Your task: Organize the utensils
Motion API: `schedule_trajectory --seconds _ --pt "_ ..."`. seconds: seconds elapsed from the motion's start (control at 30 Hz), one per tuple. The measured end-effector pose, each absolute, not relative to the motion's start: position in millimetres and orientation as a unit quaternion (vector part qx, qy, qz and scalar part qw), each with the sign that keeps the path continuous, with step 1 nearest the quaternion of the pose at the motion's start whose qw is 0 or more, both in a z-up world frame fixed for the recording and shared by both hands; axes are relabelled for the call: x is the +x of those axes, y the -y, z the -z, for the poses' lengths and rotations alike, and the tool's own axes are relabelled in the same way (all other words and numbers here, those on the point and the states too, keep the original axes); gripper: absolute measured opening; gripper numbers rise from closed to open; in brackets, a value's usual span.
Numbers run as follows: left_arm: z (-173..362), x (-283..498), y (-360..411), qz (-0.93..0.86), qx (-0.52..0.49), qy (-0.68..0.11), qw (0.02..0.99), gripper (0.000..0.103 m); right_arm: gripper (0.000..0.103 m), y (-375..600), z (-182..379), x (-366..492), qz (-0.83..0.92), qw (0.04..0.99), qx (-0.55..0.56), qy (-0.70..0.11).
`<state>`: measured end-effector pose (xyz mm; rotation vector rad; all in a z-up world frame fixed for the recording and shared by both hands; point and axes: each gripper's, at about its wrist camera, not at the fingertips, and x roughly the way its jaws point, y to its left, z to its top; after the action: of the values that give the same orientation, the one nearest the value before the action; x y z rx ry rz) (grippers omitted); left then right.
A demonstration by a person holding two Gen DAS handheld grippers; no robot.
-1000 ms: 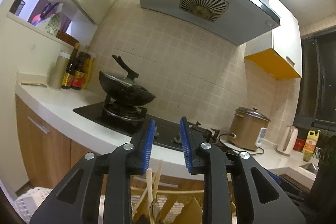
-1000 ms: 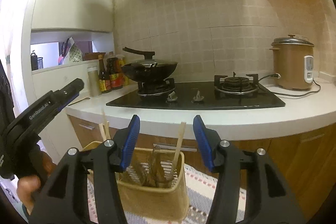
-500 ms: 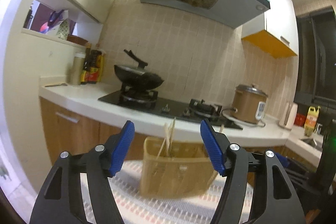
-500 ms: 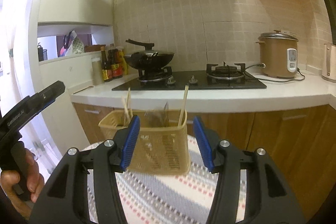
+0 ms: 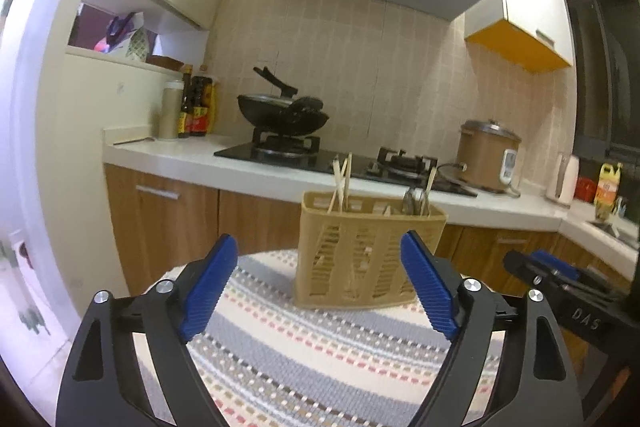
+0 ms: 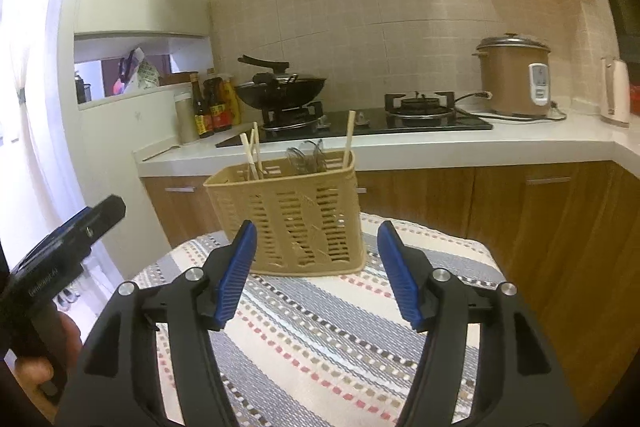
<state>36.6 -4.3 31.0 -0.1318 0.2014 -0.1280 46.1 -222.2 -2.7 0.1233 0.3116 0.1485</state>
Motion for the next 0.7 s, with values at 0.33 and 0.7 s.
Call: schedule_trajectory --seconds 0.33,0.7 --pt "-7.8 26.6 6.7 0.021 -0.052 -0.071 0.996 0.083 0.066 220.8 16.9 31.1 -0.032 0.991 0.041 -0.124" --pt "9.7 39.8 8.6 -0.002 -0.036 -0.104 0.994 0.088 0.068 214.3 26.8 31.2 -0.017 0.992 0.024 -0.122"
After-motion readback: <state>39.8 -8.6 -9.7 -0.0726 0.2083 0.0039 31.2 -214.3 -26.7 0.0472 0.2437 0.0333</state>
